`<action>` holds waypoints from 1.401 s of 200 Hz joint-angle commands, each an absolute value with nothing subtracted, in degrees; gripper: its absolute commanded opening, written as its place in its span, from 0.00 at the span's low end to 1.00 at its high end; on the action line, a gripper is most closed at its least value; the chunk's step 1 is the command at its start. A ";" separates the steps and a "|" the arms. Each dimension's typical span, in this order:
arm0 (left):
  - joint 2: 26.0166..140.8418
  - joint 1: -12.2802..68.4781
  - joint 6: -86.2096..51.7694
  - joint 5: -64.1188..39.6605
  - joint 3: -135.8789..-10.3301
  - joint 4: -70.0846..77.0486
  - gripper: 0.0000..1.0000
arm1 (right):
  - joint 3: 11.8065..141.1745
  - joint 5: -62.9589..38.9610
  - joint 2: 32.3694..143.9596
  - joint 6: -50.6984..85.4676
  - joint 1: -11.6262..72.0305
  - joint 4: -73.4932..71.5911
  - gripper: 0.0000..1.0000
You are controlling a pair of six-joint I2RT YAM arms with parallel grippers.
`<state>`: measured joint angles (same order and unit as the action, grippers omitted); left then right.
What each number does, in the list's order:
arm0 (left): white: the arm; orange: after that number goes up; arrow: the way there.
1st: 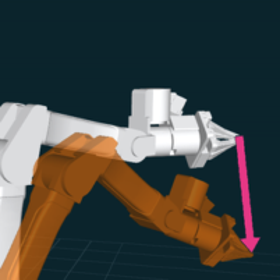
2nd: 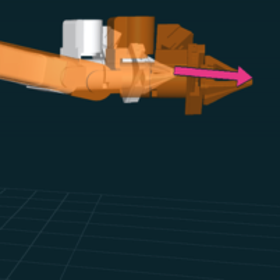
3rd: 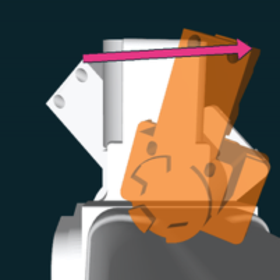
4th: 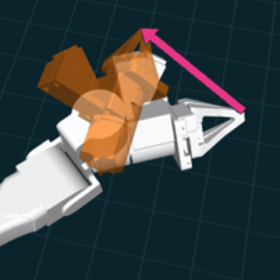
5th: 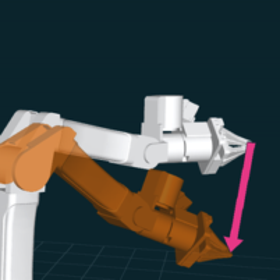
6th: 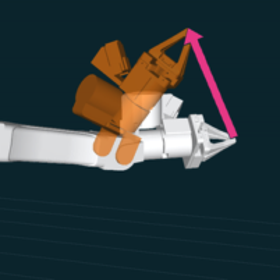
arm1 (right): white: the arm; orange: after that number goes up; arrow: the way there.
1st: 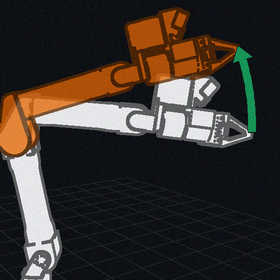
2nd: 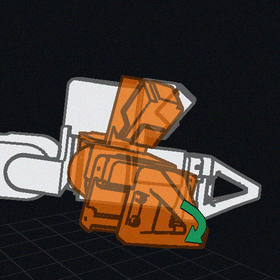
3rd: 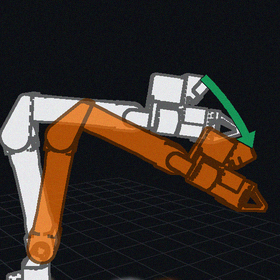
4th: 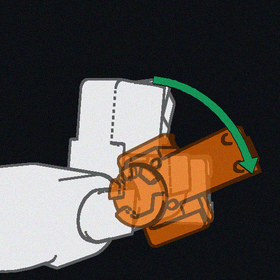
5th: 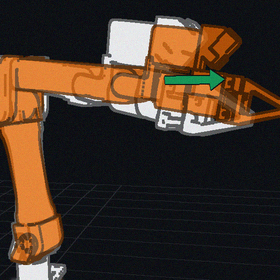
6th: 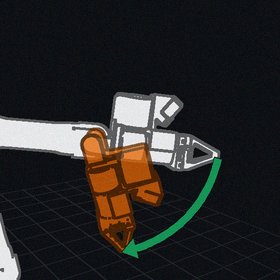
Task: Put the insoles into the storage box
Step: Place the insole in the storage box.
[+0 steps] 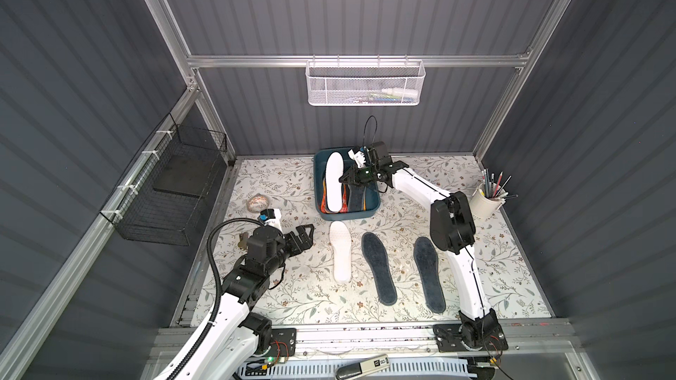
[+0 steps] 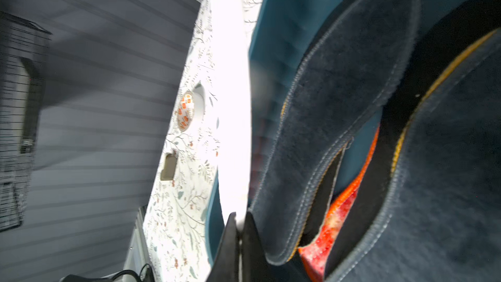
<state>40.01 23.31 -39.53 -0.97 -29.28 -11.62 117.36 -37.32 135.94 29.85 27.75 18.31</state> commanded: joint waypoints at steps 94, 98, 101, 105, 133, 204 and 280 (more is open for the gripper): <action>40.55 23.38 -42.89 -1.99 -27.27 -11.35 0.99 | 132.46 -32.95 142.33 22.22 27.83 30.48 0.48; 40.84 23.38 -42.97 -2.04 -27.32 -11.32 0.99 | 132.17 -32.32 141.63 21.88 27.82 30.50 0.51; 41.18 23.38 -43.04 -2.13 -27.35 -11.26 0.99 | 131.83 -31.79 141.01 21.70 27.86 30.39 0.54; 41.56 23.38 -43.06 -2.18 -27.39 -11.09 0.99 | 131.20 -31.03 140.09 21.48 27.86 30.24 0.57; 45.45 23.44 -43.57 -3.66 -27.55 -10.18 0.94 | 122.88 -25.71 130.09 19.44 27.59 26.88 0.78; 56.13 28.93 -45.33 0.86 -30.01 -9.21 0.80 | 70.32 -13.58 88.17 22.41 27.39 -11.30 0.99; 68.15 37.27 -47.49 6.25 -34.41 -8.41 0.56 | 56.36 -9.08 75.72 25.19 25.30 -5.39 0.99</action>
